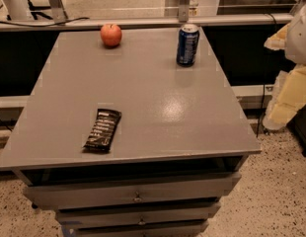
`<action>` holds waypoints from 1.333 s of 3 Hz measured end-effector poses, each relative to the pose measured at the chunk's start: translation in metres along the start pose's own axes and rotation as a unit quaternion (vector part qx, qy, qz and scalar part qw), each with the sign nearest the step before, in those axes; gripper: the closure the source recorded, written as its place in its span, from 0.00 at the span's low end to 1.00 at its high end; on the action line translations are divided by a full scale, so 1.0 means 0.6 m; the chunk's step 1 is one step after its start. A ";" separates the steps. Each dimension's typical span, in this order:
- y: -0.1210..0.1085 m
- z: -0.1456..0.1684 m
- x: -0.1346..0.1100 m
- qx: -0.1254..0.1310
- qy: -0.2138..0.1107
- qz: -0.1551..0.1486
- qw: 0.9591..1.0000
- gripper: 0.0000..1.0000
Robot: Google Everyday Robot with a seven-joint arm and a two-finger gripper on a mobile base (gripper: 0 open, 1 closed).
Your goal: Move pepsi can near rxbar chocolate
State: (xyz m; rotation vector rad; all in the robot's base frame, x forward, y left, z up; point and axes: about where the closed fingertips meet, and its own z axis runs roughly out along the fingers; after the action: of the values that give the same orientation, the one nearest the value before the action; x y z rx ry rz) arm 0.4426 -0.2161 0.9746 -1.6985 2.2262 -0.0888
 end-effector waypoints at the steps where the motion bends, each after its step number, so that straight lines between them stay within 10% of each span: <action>1: -0.032 0.034 -0.002 0.009 -0.028 0.014 0.999 0.00; 3: -0.169 0.173 -0.037 0.036 -0.131 0.088 0.987 0.00; 4: -0.235 0.224 -0.059 0.052 -0.196 0.136 0.970 0.00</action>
Offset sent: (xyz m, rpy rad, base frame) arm 0.1451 -0.0028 -0.0792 0.3141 -0.1124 -0.1441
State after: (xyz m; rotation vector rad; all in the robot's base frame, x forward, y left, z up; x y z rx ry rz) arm 0.6220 -0.2019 0.8915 -1.2168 2.0835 0.1791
